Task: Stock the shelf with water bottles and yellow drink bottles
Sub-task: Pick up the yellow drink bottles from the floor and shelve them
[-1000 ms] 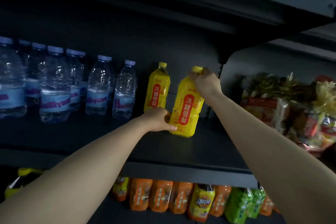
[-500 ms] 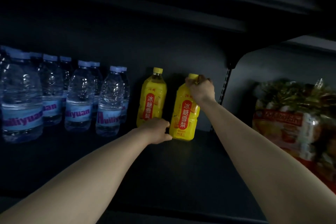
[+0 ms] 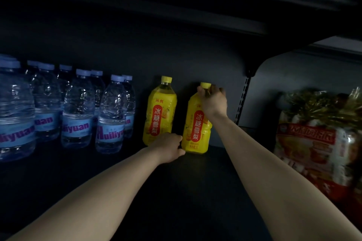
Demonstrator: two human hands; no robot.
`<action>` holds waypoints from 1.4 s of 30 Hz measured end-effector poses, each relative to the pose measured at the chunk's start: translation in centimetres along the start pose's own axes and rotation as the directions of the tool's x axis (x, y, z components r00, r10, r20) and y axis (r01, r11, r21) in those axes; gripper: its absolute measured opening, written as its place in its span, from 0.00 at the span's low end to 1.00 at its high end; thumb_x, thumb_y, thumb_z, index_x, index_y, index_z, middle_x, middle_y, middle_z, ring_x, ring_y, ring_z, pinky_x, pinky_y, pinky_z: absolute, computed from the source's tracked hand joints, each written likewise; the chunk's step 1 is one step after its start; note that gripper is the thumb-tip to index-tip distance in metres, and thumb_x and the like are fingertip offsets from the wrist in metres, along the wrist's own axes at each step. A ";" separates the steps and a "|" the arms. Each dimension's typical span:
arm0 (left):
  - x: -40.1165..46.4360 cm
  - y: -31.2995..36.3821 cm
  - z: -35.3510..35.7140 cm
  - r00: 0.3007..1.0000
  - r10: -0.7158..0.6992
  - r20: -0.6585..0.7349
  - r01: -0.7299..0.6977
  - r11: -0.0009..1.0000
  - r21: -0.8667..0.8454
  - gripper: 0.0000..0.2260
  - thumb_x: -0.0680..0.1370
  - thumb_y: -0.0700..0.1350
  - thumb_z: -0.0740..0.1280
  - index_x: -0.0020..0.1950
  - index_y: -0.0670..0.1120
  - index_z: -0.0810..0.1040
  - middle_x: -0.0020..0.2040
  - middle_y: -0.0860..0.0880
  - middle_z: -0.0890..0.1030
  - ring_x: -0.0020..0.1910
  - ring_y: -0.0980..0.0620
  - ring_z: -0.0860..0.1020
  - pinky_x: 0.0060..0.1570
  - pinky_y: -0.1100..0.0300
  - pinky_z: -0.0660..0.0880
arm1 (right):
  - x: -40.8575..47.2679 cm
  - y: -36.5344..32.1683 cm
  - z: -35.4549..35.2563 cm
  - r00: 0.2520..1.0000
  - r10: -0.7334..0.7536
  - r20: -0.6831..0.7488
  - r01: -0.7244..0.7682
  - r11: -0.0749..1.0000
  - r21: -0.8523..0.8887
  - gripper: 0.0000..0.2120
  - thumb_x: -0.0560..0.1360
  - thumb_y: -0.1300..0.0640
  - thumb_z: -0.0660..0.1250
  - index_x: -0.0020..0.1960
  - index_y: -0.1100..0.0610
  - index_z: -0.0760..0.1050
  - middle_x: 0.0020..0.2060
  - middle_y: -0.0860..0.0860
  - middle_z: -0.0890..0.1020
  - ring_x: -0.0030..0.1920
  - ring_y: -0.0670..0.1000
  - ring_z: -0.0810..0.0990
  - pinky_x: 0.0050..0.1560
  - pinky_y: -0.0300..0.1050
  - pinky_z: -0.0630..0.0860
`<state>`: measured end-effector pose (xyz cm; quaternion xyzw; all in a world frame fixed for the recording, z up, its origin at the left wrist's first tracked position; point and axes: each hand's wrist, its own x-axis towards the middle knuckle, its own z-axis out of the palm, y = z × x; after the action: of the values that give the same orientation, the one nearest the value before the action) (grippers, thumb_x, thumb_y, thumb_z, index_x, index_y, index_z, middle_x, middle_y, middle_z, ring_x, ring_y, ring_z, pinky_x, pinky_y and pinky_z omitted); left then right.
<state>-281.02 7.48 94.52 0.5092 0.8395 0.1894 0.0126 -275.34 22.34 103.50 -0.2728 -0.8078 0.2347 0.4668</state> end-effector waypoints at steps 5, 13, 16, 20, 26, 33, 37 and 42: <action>-0.3 0.3 0.0 1.000 -0.011 -0.012 0.011 1.000 0.026 0.22 0.81 0.51 0.64 0.75 0.47 0.68 0.67 0.49 0.76 0.64 0.50 0.75 0.63 0.55 0.73 | -2.4 1.9 -0.6 0.961 -0.276 -0.021 0.267 0.945 -0.189 0.30 0.80 0.42 0.61 0.75 0.55 0.58 0.66 0.57 0.69 0.63 0.60 0.72 0.55 0.54 0.74; -0.5 0.8 0.1 1.000 -0.024 -0.009 0.024 1.000 0.013 0.24 0.81 0.50 0.65 0.76 0.49 0.65 0.69 0.50 0.75 0.66 0.50 0.74 0.64 0.54 0.73 | -3.2 2.9 -1.7 0.919 -0.378 0.108 0.392 0.853 -0.344 0.30 0.79 0.38 0.61 0.77 0.41 0.56 0.64 0.56 0.70 0.62 0.62 0.72 0.52 0.56 0.78; -0.5 0.8 0.2 1.000 -0.015 -0.003 0.015 1.000 0.024 0.24 0.82 0.49 0.64 0.77 0.48 0.63 0.70 0.49 0.74 0.67 0.50 0.73 0.65 0.54 0.72 | -3.3 2.7 -1.6 0.921 -0.373 0.108 0.387 0.860 -0.332 0.29 0.79 0.39 0.62 0.77 0.42 0.57 0.62 0.57 0.70 0.61 0.63 0.73 0.53 0.56 0.79; -0.4 0.4 0.2 0.999 -0.023 0.026 0.022 0.997 0.070 0.27 0.82 0.49 0.64 0.79 0.50 0.60 0.72 0.49 0.72 0.69 0.48 0.72 0.66 0.52 0.72 | -3.6 2.9 -1.7 0.923 -0.366 0.118 0.385 0.872 -0.303 0.30 0.79 0.40 0.61 0.77 0.42 0.56 0.64 0.57 0.68 0.62 0.63 0.73 0.54 0.57 0.78; -1.9 0.4 -1.0 0.999 0.024 -0.043 -0.017 0.986 0.164 0.24 0.81 0.48 0.65 0.77 0.52 0.64 0.68 0.48 0.75 0.66 0.47 0.74 0.61 0.52 0.75 | -5.5 1.6 -3.3 0.926 -0.345 0.154 0.376 0.806 -0.457 0.28 0.81 0.43 0.59 0.78 0.47 0.55 0.66 0.57 0.67 0.62 0.61 0.71 0.49 0.54 0.78; -8.3 -0.3 -3.7 0.951 0.141 -0.275 -0.055 0.953 0.297 0.20 0.80 0.49 0.66 0.72 0.49 0.71 0.66 0.45 0.76 0.62 0.43 0.76 0.56 0.49 0.77 | -11.4 -2.8 -6.8 0.915 -0.379 0.137 0.372 0.666 -0.647 0.24 0.81 0.45 0.61 0.73 0.54 0.64 0.65 0.57 0.71 0.61 0.61 0.72 0.47 0.54 0.77; -13.2 -1.2 -5.2 0.896 0.175 -0.409 -0.058 0.957 0.283 0.19 0.80 0.49 0.67 0.69 0.47 0.72 0.64 0.45 0.77 0.58 0.43 0.78 0.50 0.51 0.77 | -16.5 -5.6 -8.0 0.907 -0.407 0.106 0.362 0.628 -0.689 0.20 0.81 0.47 0.62 0.69 0.56 0.69 0.62 0.58 0.73 0.58 0.61 0.75 0.44 0.54 0.78; -20.6 -3.0 -6.0 0.828 0.201 -0.523 -0.096 0.971 0.221 0.16 0.80 0.50 0.66 0.66 0.48 0.73 0.58 0.45 0.78 0.55 0.43 0.78 0.48 0.51 0.75 | -24.6 -8.8 -8.1 0.902 -0.419 0.102 0.365 0.616 -0.698 0.20 0.80 0.48 0.62 0.68 0.56 0.70 0.59 0.58 0.74 0.56 0.61 0.75 0.42 0.54 0.78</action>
<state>-274.93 -13.30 95.55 0.4977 0.7803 0.2469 -0.2872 -259.99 0.59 97.39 -0.2543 -0.8577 -0.2076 0.3958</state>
